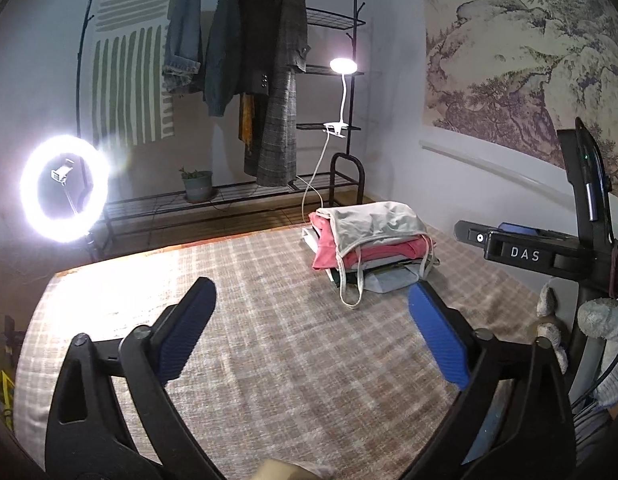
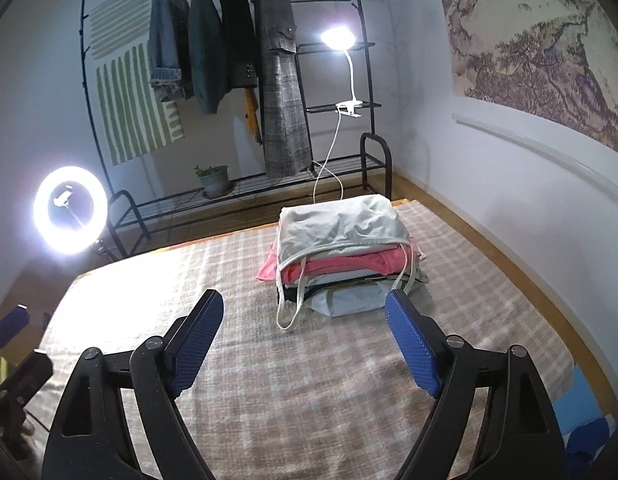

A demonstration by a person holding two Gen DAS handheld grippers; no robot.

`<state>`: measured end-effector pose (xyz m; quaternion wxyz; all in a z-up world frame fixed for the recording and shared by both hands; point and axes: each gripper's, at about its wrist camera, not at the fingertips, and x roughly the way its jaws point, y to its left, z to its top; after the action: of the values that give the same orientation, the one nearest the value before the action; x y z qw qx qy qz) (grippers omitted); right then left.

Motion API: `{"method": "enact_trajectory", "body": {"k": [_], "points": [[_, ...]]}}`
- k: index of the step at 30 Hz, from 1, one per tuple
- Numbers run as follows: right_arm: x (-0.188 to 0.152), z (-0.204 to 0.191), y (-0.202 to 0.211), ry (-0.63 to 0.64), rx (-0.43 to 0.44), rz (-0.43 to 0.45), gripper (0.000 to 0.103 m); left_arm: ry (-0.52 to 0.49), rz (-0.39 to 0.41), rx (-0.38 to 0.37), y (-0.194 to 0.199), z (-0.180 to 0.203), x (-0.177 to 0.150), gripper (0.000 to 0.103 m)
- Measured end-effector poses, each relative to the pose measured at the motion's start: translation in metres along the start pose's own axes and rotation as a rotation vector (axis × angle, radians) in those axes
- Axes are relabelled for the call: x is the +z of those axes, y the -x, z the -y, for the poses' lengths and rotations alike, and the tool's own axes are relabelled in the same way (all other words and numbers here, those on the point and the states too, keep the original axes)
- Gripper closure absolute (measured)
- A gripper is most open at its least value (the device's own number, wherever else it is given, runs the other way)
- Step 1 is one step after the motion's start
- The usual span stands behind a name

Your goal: Fold small clothes

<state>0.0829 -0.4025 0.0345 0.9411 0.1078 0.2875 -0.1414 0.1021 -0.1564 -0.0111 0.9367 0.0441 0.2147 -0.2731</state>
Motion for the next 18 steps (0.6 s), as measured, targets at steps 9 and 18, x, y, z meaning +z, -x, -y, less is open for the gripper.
{"method": "enact_trajectory", "body": {"k": [9,18], "points": [[-0.0018,-0.0053,-0.0010,0.019,-0.005,0.014,0.020,-0.011,0.001,0.031,0.0041,-0.0007,0.0003,0.000],[-0.0025,-0.0088,-0.0041,0.030,-0.002,0.009,0.020,-0.014,-0.020,0.067,0.0036,-0.0045,-0.0034,0.000]]}}
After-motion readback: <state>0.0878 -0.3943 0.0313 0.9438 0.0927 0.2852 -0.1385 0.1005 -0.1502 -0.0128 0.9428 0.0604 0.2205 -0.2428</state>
